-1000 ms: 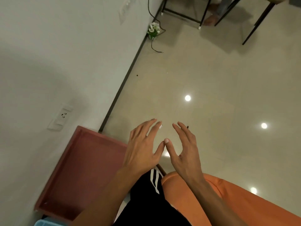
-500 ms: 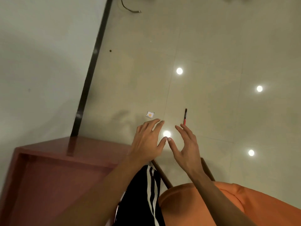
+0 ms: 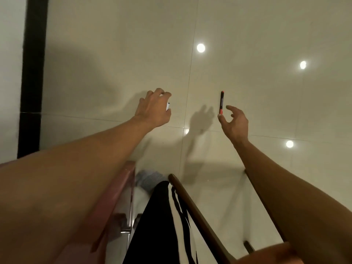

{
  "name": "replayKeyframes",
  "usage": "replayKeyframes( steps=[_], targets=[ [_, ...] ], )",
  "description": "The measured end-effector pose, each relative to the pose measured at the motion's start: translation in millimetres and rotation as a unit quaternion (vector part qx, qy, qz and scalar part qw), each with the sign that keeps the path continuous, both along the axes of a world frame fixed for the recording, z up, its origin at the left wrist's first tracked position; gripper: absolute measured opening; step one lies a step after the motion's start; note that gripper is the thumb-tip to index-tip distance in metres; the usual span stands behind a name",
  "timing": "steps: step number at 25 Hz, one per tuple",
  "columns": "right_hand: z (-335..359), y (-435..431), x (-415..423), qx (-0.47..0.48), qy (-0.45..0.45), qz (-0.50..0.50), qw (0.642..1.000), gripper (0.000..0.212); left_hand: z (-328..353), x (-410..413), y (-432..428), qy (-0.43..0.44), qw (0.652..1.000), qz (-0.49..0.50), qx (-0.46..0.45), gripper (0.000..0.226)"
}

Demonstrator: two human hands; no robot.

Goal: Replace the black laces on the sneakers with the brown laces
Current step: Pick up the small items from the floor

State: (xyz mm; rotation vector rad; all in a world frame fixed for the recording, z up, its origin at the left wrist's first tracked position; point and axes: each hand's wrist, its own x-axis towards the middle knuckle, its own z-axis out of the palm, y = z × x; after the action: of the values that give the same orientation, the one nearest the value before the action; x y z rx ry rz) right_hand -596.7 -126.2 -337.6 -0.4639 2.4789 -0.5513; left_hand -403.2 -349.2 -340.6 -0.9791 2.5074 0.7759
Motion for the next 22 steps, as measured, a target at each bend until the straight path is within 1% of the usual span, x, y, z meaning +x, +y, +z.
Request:
replayKeyframes(
  steps=[4,9,13,18,22],
  targets=[
    [-61,-4,-20,0.032,-0.016,-0.034,0.999,0.048,-70,-12,9,-0.010,0.999,-0.033,0.012,0.059],
    [-115,-11,-33,0.073,0.020,-0.058,0.995,0.040,-128,-16,10,-0.023,0.995,-0.095,-0.014,0.067],
    [-140,-3,-26,0.074,0.047,-0.060,0.994,0.028,-150,-10,21,-0.015,0.992,-0.124,0.011,0.062],
    [-161,-8,-12,0.100,0.089,-0.036,0.990,0.025,-159,6,30,-0.049,0.987,-0.148,-0.039,0.049],
    [-160,-12,3,0.096,0.093,-0.036,0.990,0.022,-152,11,38,-0.069,0.985,-0.142,-0.069,0.038]
  ],
)
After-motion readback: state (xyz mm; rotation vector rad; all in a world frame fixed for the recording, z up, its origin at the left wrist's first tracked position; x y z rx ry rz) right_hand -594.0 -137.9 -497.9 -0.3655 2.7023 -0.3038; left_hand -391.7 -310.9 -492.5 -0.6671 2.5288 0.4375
